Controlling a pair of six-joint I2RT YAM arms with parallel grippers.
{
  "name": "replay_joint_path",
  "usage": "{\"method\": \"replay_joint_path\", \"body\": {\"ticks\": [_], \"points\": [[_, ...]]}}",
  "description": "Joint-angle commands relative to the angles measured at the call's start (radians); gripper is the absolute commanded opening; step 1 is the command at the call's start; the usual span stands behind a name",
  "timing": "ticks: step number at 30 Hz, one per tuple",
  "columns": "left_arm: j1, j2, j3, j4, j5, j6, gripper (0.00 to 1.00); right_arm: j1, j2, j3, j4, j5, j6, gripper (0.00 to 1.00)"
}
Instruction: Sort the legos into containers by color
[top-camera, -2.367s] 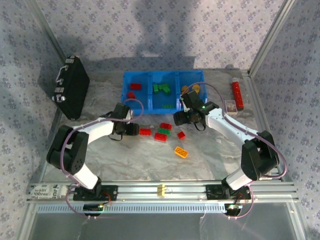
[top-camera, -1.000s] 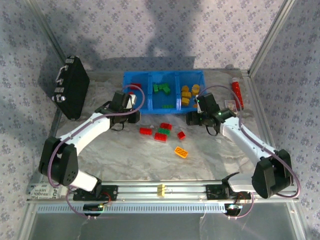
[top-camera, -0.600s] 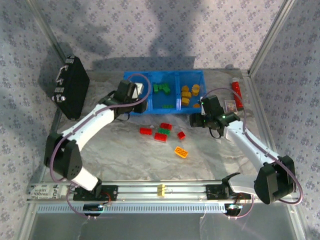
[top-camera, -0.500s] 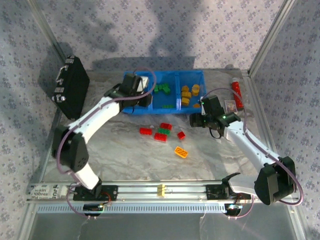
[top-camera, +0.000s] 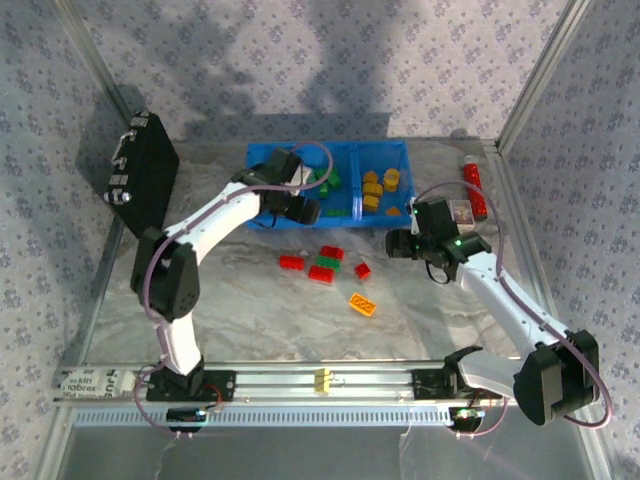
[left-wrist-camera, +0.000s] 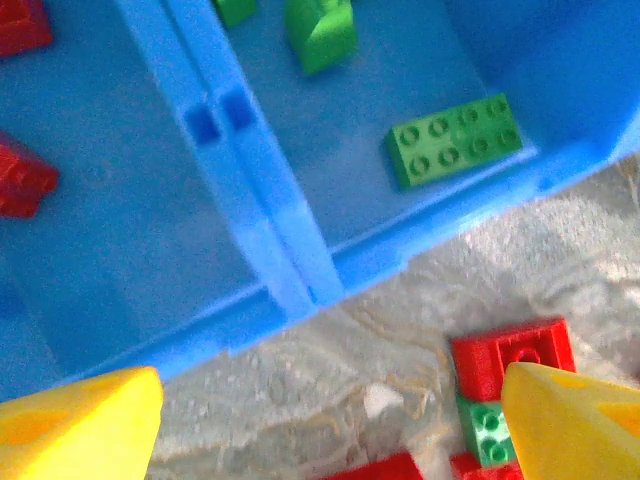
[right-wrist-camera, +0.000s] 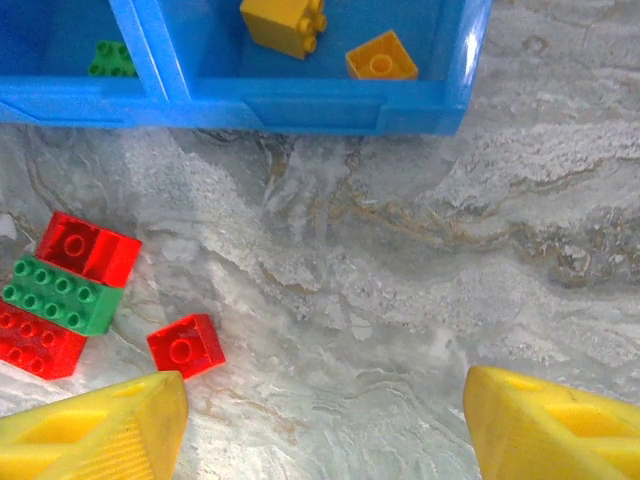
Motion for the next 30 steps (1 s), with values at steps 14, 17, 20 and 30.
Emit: {"method": "replay_joint_path", "body": {"ticks": [14,17,20,30], "points": [[-0.001,-0.382,-0.523,0.268,0.031,-0.152,0.86,0.179,0.222,0.085,-0.018,-0.054,-0.083,0.74],[0.000,-0.344,-0.540,0.261,0.064,-0.162,0.86,0.226,0.268,0.121,-0.031,-0.049,-0.101,0.73],[-0.001,-0.312,-0.558,0.290,0.074,-0.165,0.87,0.256,0.297,0.152,-0.041,-0.024,-0.101,0.73],[-0.041,-0.118,-0.444,0.207,0.067,-0.173,0.87,0.261,0.279,0.148,-0.041,0.010,-0.084,0.73]]}}
